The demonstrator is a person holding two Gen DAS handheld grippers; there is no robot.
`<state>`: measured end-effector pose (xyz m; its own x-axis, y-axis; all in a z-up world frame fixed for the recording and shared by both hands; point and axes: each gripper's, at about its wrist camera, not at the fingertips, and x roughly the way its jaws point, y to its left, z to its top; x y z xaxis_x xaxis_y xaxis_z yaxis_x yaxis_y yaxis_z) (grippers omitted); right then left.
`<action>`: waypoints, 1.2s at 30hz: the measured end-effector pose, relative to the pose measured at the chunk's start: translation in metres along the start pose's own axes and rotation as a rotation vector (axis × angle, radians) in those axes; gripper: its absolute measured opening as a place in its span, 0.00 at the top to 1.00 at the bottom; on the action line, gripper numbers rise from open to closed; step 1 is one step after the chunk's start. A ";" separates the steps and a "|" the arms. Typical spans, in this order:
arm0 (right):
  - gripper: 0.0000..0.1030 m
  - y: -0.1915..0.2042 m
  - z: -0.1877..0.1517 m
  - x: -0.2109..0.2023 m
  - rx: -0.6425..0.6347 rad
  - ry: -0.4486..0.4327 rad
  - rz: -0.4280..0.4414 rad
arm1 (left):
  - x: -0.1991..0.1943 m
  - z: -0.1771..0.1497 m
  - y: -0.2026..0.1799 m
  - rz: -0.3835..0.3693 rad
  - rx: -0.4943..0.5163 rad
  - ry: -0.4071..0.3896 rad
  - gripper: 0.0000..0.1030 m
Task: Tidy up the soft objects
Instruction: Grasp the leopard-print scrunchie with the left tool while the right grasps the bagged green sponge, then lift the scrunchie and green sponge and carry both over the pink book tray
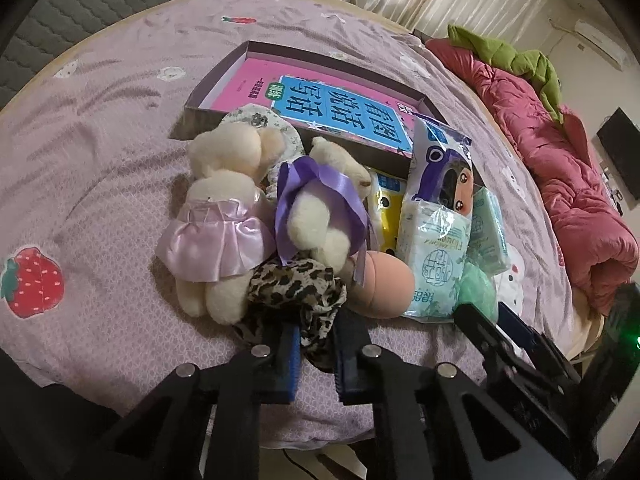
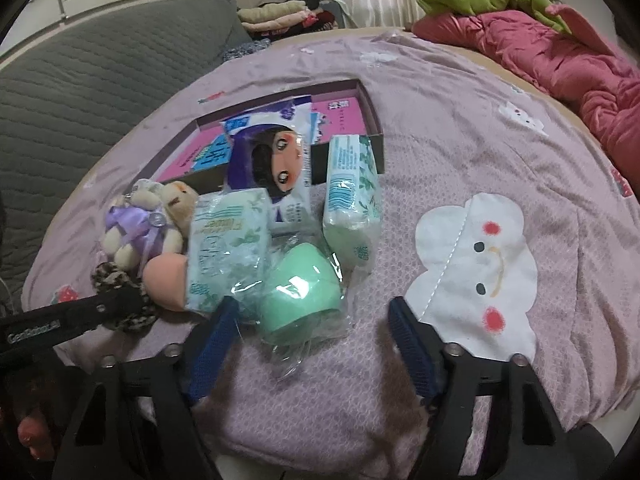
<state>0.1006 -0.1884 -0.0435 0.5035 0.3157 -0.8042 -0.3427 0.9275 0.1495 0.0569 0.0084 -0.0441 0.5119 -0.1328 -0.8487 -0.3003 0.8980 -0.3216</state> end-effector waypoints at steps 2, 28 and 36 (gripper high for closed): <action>0.47 0.000 0.001 0.003 -0.010 0.003 0.024 | -0.001 0.000 -0.001 0.003 0.008 -0.001 0.90; 0.57 0.011 0.003 -0.046 -0.061 -0.169 0.117 | -0.066 0.014 -0.006 -0.111 0.030 -0.138 0.92; 0.57 0.015 0.004 -0.055 -0.075 -0.209 0.138 | -0.079 0.020 -0.005 -0.114 0.026 -0.182 0.92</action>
<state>0.0711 -0.1913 0.0057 0.5984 0.4798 -0.6416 -0.4733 0.8579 0.2001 0.0341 0.0230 0.0327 0.6790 -0.1580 -0.7170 -0.2130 0.8922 -0.3983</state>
